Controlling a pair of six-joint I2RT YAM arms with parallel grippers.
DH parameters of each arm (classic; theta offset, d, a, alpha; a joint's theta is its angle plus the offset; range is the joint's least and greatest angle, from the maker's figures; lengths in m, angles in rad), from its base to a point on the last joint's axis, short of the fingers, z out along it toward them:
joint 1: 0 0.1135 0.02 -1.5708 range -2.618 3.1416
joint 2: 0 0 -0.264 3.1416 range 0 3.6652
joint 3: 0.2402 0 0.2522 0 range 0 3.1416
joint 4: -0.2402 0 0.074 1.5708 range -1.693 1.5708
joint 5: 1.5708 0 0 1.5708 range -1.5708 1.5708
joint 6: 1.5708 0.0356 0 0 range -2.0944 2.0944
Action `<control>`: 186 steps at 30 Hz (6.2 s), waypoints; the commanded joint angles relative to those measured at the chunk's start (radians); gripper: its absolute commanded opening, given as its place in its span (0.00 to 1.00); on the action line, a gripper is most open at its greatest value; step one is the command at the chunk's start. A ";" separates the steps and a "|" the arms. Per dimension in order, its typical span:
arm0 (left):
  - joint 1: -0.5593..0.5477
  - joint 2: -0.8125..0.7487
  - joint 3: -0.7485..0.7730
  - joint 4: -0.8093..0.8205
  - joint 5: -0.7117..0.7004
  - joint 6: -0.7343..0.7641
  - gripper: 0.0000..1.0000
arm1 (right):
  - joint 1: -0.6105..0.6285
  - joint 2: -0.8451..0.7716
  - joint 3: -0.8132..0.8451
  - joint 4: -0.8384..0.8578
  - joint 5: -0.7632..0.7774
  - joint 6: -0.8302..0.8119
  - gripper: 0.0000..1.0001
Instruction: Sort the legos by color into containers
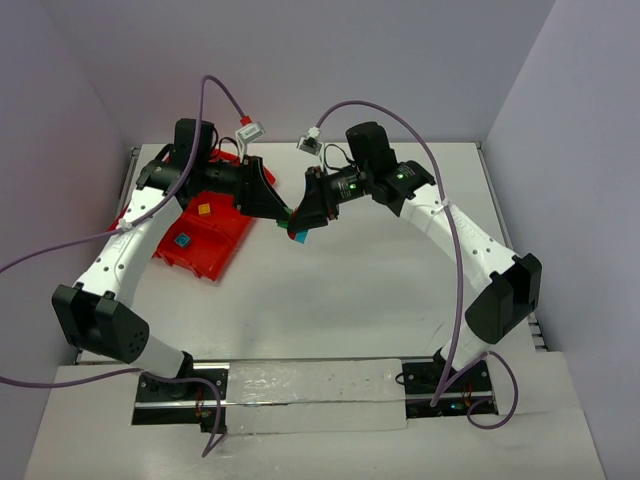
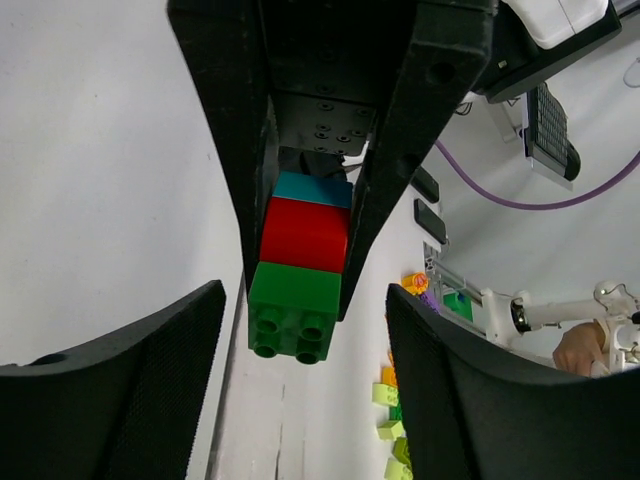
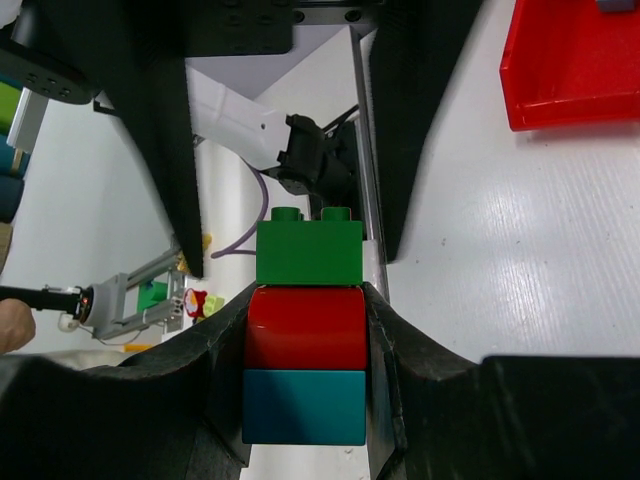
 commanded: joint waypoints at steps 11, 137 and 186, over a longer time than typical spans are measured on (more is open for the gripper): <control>-0.007 0.009 0.060 -0.087 0.008 0.097 0.00 | 0.007 -0.020 0.029 -0.010 -0.010 -0.032 0.00; -0.008 -0.191 -0.566 1.393 -0.519 -1.053 0.83 | -0.015 -0.198 -0.313 0.851 0.726 0.740 0.00; -0.047 -0.205 -0.609 1.457 -0.445 -1.106 0.00 | -0.050 -0.197 -0.286 0.803 0.585 0.694 0.44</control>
